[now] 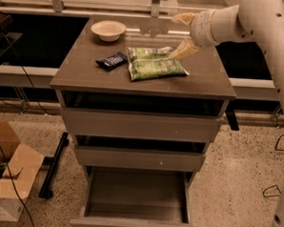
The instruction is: Pick green jalapeno chip bag from bottom drawer and place on counter
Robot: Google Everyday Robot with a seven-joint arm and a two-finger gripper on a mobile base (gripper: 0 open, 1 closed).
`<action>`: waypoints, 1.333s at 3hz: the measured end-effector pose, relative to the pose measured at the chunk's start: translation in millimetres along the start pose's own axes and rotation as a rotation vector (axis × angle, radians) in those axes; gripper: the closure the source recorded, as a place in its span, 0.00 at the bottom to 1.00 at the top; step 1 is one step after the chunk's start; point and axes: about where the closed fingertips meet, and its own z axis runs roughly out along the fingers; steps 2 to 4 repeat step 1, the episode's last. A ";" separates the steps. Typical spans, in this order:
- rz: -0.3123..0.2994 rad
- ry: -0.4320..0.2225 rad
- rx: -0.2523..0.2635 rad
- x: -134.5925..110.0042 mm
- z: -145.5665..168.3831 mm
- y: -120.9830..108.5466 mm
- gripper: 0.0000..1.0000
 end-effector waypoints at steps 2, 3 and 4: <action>0.076 -0.024 0.015 36.8 24.6 21.6 0.00; 0.076 -0.024 0.015 36.8 24.6 21.6 0.00; 0.076 -0.024 0.015 36.8 24.6 21.6 0.00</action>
Offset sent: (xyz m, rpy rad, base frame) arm 0.0000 0.0000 0.0000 0.0000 0.0000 0.0000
